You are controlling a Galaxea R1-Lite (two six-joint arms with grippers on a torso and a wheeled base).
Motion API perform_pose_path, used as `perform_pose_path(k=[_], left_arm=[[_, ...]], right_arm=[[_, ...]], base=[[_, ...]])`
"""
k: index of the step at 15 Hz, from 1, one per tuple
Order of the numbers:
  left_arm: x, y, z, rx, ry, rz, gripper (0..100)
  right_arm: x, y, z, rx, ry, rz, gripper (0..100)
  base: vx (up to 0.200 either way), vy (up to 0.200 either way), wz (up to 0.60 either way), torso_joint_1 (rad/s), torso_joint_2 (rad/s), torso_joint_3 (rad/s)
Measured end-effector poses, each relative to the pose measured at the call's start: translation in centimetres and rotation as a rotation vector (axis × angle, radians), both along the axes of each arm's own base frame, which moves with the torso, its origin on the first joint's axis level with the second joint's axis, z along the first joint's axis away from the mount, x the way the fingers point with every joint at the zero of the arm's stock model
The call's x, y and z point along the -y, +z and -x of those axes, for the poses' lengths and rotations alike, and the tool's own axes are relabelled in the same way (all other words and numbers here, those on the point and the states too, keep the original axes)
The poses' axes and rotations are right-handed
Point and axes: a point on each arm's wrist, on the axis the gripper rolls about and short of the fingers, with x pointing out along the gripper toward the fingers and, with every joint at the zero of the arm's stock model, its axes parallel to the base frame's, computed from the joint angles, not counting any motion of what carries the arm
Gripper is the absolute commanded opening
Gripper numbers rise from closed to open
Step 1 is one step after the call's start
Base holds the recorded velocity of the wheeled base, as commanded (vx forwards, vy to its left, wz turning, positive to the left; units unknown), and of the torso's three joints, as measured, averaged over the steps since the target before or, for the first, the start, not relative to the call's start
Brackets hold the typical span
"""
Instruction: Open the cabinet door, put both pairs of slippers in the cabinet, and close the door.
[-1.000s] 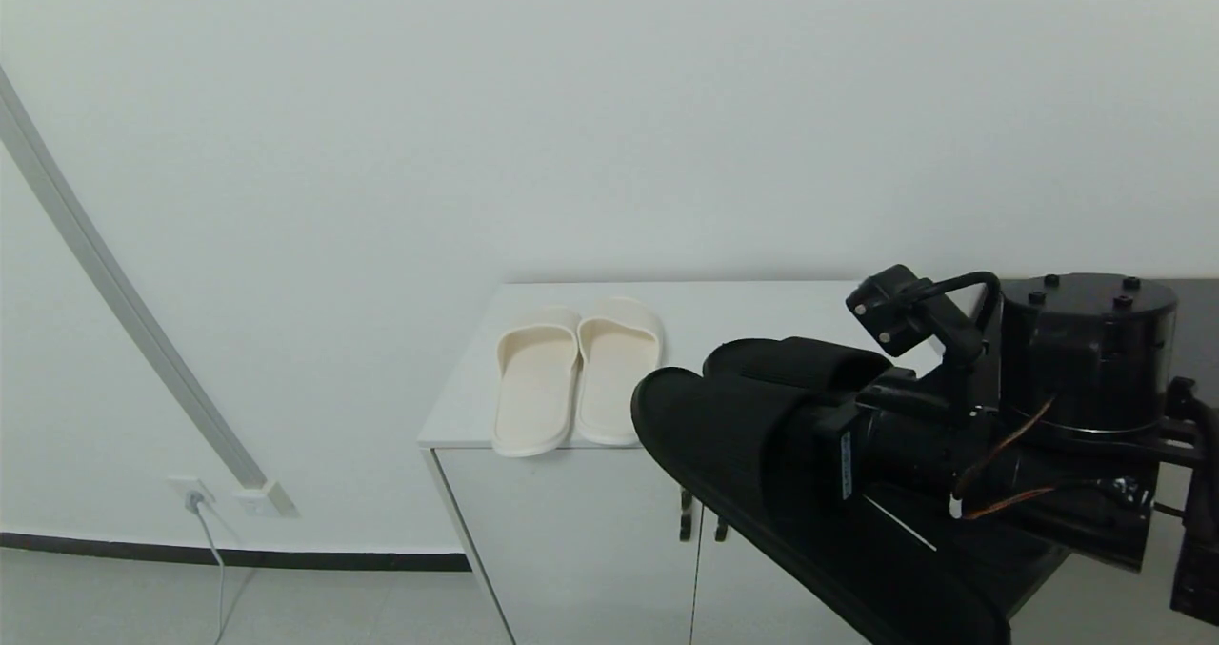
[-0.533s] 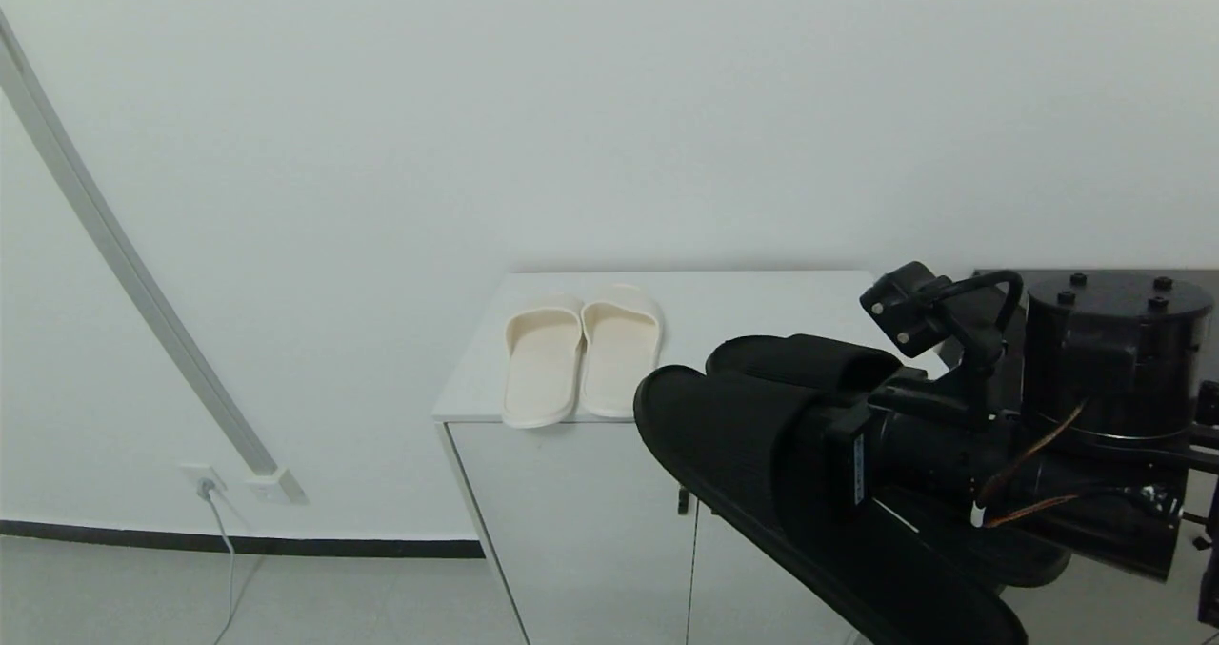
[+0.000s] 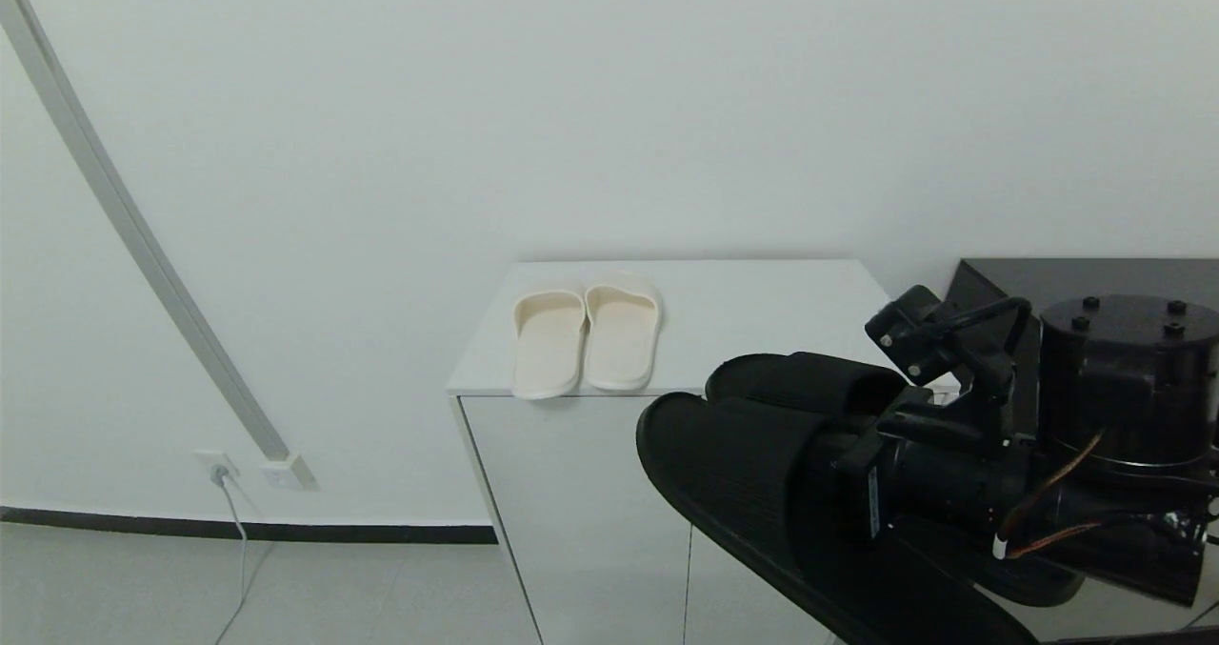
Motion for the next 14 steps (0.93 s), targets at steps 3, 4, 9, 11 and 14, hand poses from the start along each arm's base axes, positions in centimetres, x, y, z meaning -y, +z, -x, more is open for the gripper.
perform_pose_path(k=[3,4,9,11,14], left_arm=[[0.0,0.0,0.0,0.0,-0.002,0.001,0],[0.0,0.0,0.0,0.0,-0.002,0.001,0],[0.0,0.0,0.0,0.0,-0.001,0.003,0],[0.0,0.0,0.0,0.0,-0.001,0.003,0],[0.0,0.0,0.0,0.0,-0.001,0.003,0]], right_arm=[[0.14,-0.03,0.2,0.003,0.006,0.004,0],[0.18,-0.12,0.21,0.0,0.006,0.006,0],[0.31,-0.38,0.52,-0.011,0.047,0.007,0],[0.33,-0.44,0.55,-0.013,0.049,0.008,0],[0.33,-0.59,0.64,-0.018,0.054,0.011,0]], base=[[0.0,0.0,0.0,0.0,0.0,0.0],[0.0,0.0,0.0,0.0,0.0,0.0],[0.0,0.0,0.0,0.0,0.0,0.0],[0.0,0.0,0.0,0.0,0.0,0.0],[0.0,0.0,0.0,0.0,0.0,0.0]])
